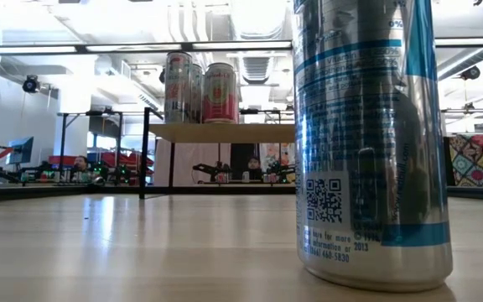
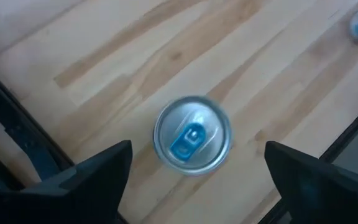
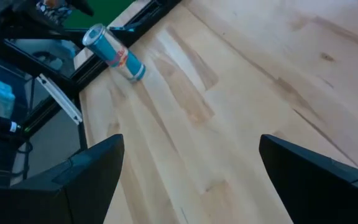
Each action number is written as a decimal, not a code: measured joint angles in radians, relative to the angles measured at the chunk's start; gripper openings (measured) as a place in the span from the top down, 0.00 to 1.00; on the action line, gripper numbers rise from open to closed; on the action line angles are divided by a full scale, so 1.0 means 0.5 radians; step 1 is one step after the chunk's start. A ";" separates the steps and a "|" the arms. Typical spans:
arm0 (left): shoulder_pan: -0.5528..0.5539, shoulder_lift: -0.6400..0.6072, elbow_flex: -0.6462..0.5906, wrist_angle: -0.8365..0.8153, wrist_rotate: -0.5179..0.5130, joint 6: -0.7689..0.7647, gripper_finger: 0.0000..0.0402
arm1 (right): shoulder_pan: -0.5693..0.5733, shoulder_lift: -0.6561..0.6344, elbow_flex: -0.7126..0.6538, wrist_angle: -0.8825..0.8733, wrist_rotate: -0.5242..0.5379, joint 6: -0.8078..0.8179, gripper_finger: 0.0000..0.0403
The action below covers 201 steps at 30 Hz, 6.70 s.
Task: Place canned beverage on shelf
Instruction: Put the top blue soda can on the shelf
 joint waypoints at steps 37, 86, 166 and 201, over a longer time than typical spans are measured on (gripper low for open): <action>0.047 0.001 -0.453 0.780 -0.566 0.859 0.39 | -0.052 0.409 0.498 -0.029 -0.003 -0.198 0.10; 1.492 -0.006 -0.474 1.665 0.719 3.722 0.05 | -0.027 0.611 0.628 0.130 -0.092 -0.770 0.10; 1.073 -0.574 -0.619 1.084 -0.525 2.019 0.12 | -1.650 0.382 1.656 -1.289 -0.741 -1.763 0.40; 1.113 -0.504 -0.619 0.926 -0.522 1.725 0.21 | -2.171 0.866 1.741 -0.978 -1.307 -1.984 0.36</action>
